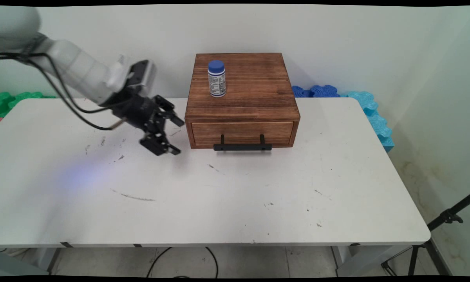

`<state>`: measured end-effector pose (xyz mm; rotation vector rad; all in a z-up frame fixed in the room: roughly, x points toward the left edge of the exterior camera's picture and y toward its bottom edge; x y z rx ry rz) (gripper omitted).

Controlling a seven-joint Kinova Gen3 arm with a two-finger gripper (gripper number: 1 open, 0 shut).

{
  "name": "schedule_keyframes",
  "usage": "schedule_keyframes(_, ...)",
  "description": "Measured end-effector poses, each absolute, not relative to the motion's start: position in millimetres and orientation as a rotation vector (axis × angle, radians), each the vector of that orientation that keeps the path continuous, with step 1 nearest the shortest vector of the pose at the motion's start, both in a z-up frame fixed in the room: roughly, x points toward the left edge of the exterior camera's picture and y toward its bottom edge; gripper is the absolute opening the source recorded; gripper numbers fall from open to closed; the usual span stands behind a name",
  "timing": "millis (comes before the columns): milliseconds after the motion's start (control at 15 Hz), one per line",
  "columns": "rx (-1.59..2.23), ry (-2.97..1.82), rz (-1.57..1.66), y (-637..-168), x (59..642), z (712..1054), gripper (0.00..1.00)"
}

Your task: Open the drawer

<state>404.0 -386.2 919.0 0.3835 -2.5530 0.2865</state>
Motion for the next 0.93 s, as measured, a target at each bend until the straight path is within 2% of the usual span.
schedule_keyframes(933, 0.463, -2.608, 0.333, -440.4, 283.1, 878.6, 1.0)
